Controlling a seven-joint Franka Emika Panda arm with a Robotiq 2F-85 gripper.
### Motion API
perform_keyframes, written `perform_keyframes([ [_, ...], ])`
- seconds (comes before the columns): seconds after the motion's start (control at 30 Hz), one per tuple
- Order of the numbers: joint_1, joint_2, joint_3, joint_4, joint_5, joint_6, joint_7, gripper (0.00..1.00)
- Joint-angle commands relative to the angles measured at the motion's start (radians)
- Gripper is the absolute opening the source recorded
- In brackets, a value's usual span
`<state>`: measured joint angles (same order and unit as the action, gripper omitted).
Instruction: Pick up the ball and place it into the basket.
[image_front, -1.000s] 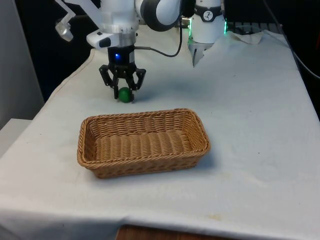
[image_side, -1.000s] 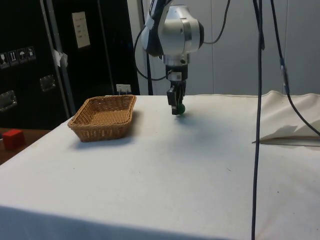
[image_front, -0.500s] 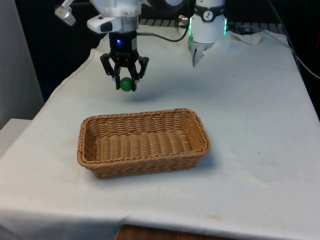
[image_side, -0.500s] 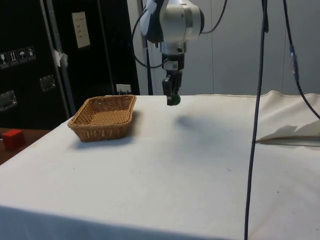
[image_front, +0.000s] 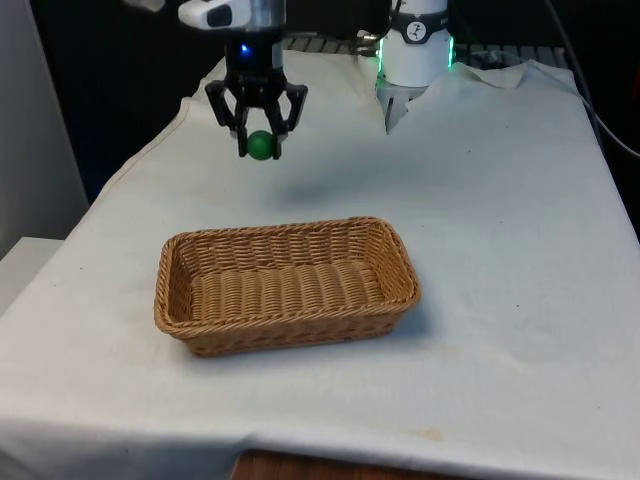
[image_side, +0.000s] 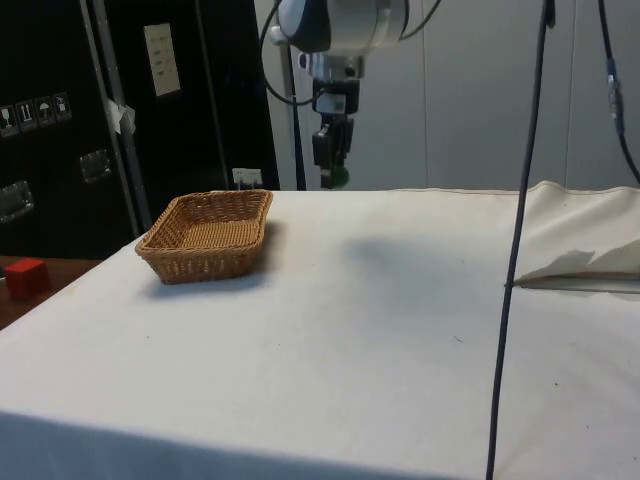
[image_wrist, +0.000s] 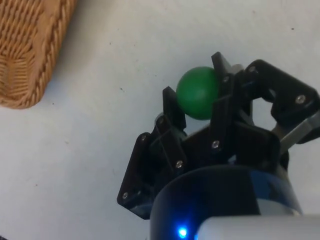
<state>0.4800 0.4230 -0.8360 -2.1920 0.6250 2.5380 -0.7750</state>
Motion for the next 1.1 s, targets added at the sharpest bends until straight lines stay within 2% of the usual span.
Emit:
perform_keyframes([
  [0.0, 0.021, -0.016, -0.021, -0.004, -0.036, -0.008, 0.031, 0.00],
  [0.13, 0.026, -0.058, -0.019, -0.007, -0.091, -0.012, 0.074, 0.00],
  [0.17, 0.009, -0.053, 0.001, -0.006, -0.067, -0.004, 0.053, 0.00],
  [0.2, 0.027, -0.067, -0.018, -0.007, -0.103, -0.013, 0.084, 0.00],
  [0.4, 0.033, -0.118, -0.013, -0.009, -0.169, -0.024, 0.139, 0.00],
  [0.43, 0.018, -0.116, 0.003, -0.009, -0.148, -0.016, 0.120, 0.00],
  [0.47, 0.036, -0.136, -0.011, -0.008, -0.193, -0.032, 0.159, 0.00],
  [0.7, 0.042, -0.210, 0.008, -0.005, -0.288, -0.064, 0.245, 0.00],
  [0.73, 0.030, -0.213, 0.020, -0.009, -0.272, -0.057, 0.228, 0.00],
  [0.77, 0.042, -0.219, 0.012, -0.005, -0.299, -0.069, 0.256, 0.00],
  [1.0, 0.039, -0.284, 0.053, 0.017, -0.374, -0.112, 0.334, 0.00],
  [1.03, 0.032, -0.285, 0.056, 0.009, -0.356, -0.100, 0.314, 0.00],
  [1.07, 0.038, -0.289, 0.059, 0.022, -0.379, -0.118, 0.341, 0.00],
])
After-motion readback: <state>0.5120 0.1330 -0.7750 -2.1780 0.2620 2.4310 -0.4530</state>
